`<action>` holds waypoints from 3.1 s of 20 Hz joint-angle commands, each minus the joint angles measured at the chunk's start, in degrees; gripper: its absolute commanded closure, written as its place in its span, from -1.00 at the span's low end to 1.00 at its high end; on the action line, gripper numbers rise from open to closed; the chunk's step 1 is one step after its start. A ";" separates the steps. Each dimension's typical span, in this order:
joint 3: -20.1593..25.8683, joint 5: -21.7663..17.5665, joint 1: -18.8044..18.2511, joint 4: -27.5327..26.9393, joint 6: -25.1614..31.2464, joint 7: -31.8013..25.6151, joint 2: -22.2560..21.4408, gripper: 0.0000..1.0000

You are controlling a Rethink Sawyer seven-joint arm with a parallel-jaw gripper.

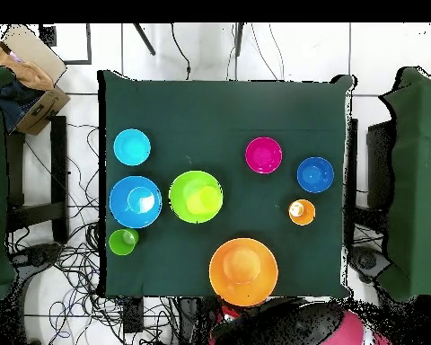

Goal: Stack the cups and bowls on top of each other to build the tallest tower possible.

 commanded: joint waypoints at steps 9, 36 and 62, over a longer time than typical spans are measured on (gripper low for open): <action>-6.65 2.81 9.86 -11.33 -20.95 -0.66 13.11 -1.00; -16.10 13.23 22.36 -16.18 -39.76 1.60 25.74 -1.00; -23.68 26.63 37.88 -19.49 -29.04 5.98 32.73 -1.00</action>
